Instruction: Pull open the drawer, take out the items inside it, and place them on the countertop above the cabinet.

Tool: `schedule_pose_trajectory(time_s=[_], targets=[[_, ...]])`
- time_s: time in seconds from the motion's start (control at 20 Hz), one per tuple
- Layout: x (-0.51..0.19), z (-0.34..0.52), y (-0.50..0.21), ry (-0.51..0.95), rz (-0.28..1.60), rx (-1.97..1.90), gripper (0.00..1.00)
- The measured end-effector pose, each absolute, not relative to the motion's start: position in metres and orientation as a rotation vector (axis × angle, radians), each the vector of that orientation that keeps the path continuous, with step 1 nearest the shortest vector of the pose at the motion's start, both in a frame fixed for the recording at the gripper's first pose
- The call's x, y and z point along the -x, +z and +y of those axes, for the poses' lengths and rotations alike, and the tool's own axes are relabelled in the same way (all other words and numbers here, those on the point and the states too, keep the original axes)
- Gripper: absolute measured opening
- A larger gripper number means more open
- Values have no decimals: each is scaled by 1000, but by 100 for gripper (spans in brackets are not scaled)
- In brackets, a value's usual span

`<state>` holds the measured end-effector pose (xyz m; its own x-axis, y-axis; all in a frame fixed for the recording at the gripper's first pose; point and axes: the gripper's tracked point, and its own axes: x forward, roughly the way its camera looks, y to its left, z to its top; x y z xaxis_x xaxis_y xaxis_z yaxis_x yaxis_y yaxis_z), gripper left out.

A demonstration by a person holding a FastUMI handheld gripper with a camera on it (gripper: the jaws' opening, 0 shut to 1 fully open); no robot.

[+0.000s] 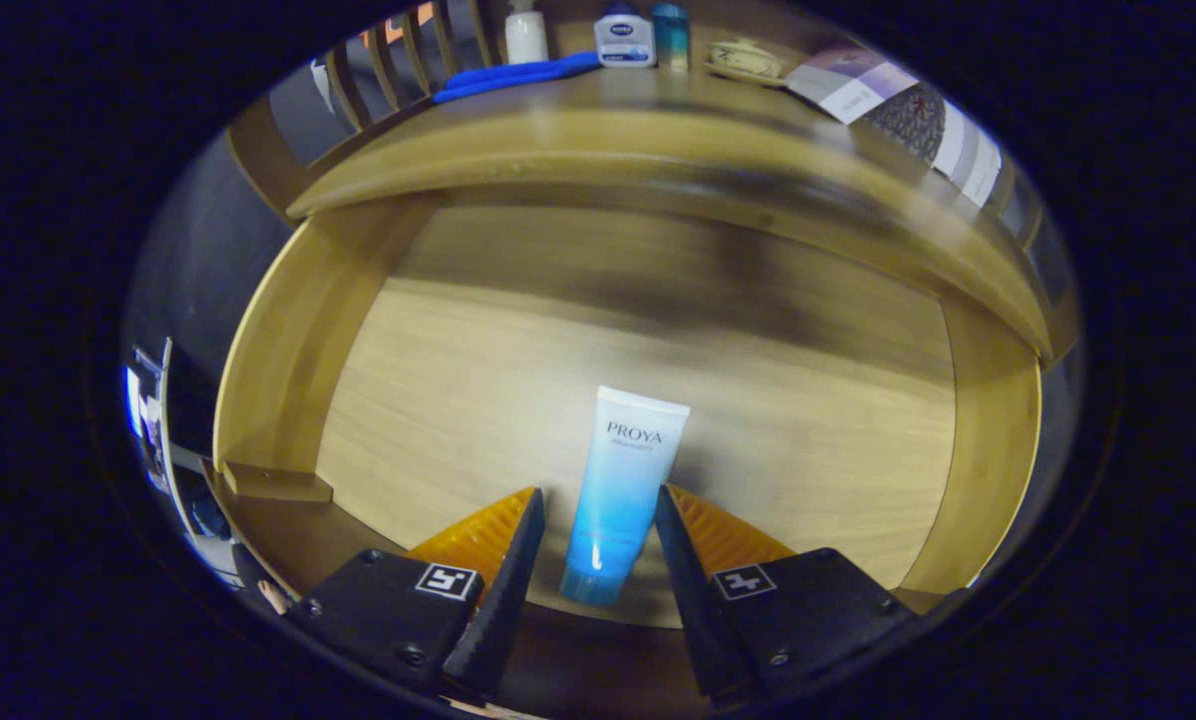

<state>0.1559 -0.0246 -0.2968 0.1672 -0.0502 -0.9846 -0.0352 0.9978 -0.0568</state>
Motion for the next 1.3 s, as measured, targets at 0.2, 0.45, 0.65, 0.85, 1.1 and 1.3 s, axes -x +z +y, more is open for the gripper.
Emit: schedule_pose_trajectory(time_s=[0.2, 0.45, 0.65, 0.85, 1.1, 1.3], targets=[[-156, -23, -304, -3, 1436, 96, 72], [-165, -26, -304, -44, 1376, 81, 52], [-166, -28, -295, -79, 1301, 46, 46], [-165, -27, -267, -81, 1222, 36, 45], [-174, -32, -214, -96, 1094, 15, 45], [-189, -35, -173, -71, 1017, 11, 45]])
